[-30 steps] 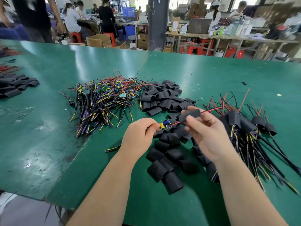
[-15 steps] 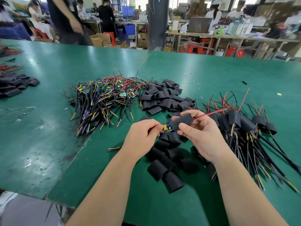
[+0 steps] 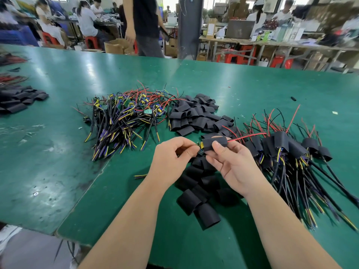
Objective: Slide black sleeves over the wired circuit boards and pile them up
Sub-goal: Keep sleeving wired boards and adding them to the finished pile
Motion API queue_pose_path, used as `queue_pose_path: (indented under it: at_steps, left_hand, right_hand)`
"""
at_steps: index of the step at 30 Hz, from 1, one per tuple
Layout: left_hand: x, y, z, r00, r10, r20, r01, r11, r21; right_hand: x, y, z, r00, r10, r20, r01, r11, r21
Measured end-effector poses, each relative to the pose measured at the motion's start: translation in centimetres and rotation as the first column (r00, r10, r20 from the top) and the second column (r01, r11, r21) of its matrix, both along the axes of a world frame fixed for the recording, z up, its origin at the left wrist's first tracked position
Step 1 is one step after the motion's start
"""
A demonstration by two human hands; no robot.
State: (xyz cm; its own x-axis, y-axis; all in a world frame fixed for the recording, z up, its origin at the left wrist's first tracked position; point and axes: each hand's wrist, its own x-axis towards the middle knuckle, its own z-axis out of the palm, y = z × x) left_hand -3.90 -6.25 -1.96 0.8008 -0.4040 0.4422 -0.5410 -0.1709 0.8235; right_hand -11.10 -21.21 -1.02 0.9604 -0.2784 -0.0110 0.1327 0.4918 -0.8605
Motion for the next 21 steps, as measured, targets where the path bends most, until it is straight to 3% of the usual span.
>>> queue_pose_path:
  at_steps: [3,7,10,13,15,21]
  left_hand:
    - [0.2,0.2,0.2,0.997,-0.048,-0.062,0.046,0.998,-0.032]
    - [0.3,0.4,0.3,0.975,-0.127,-0.180,0.115,0.991,-0.074]
    - [0.4,0.5,0.2,0.968,-0.131,-0.215,0.122,0.991,-0.053]
    - [0.6,0.5,0.0,0.971,-0.096,-0.217,0.096,0.995,-0.013]
    - [0.6,0.5,-0.1,0.974,-0.065,-0.219,0.064,0.998,-0.011]
    - [0.7,0.3,-0.3,0.971,-0.041,-0.236,0.024,0.997,-0.074]
  right_hand:
    - [-0.2,0.1,0.1,1.000,0.024,-0.011,-0.023,0.999,0.030]
    - [-0.4,-0.2,0.2,0.999,0.029,0.019,-0.028,0.998,-0.062]
    - [-0.6,-0.3,0.2,1.000,0.012,0.024,-0.005,0.971,-0.241]
    - [-0.5,-0.5,0.0,1.000,-0.029,0.000,0.025,0.868,-0.497]
    - [-0.5,-0.4,-0.1,0.999,-0.046,-0.018,0.026,0.813,-0.581]
    - [0.0,1.1,-0.3,0.997,-0.019,-0.074,-0.014,0.904,-0.426]
